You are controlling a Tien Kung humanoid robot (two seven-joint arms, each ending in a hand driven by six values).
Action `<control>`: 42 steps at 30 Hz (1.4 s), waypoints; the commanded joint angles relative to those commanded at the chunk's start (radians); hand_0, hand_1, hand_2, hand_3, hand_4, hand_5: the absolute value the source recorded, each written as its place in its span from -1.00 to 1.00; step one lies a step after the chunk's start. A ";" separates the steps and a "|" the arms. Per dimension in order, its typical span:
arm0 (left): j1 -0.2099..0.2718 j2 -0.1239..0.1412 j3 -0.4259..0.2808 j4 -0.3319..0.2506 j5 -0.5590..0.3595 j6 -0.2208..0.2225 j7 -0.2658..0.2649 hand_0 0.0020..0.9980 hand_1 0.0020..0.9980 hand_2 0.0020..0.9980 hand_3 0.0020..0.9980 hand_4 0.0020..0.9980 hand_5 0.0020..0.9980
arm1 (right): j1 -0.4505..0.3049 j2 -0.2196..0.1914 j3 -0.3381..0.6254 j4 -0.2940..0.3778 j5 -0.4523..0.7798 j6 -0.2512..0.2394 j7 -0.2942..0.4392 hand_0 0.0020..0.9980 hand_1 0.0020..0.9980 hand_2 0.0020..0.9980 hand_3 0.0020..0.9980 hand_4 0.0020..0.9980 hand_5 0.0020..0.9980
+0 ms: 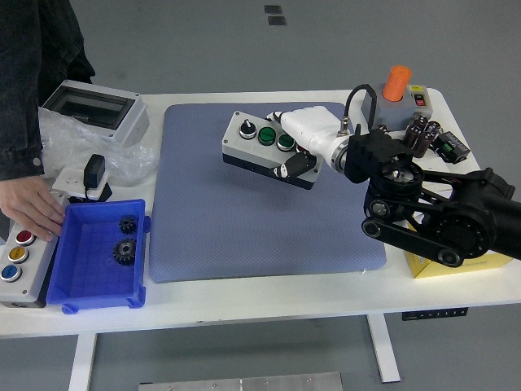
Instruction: Pick up the button,place it on the desk,press the button,press the button
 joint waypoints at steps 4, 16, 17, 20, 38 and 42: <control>0.000 -0.001 0.002 0.000 -0.001 0.000 -0.001 0.22 0.06 0.01 0.17 0.02 -0.69 | 0.016 -0.015 -0.042 0.002 0.052 -0.012 0.076 -0.21 0.06 -0.15 -0.14 -0.65 -1.00; -0.006 0.000 0.004 0.000 0.002 0.001 -0.004 0.22 0.06 0.00 0.17 0.01 -0.69 | -0.001 0.042 -0.154 -0.096 -0.097 -0.050 0.116 0.34 0.32 -0.10 -0.08 -0.64 -1.00; -0.006 0.000 0.005 0.000 0.001 0.001 -0.004 0.22 0.06 0.00 0.17 0.01 -0.69 | -0.005 0.047 -0.159 -0.105 -0.115 -0.050 0.115 0.34 0.32 -0.10 -0.08 -0.64 -1.00; -0.005 0.000 0.006 0.000 0.000 0.002 -0.004 0.22 0.06 0.00 0.17 0.01 -0.68 | -0.013 0.056 -0.165 -0.119 -0.144 -0.055 0.114 0.46 0.35 -0.09 -0.08 -0.67 -1.00; -0.004 0.002 0.002 0.000 0.003 0.002 -0.005 0.22 0.06 0.00 0.17 -0.02 -0.65 | -0.009 0.060 -0.172 -0.132 -0.140 -0.019 0.111 0.46 0.37 0.36 0.27 -0.51 -1.00; -0.004 0.003 0.000 0.000 0.006 0.002 -0.005 0.22 0.06 0.00 0.17 -0.02 -0.66 | -0.007 0.058 -0.173 -0.135 -0.131 -0.006 0.112 0.48 0.37 0.36 0.37 -0.22 -1.00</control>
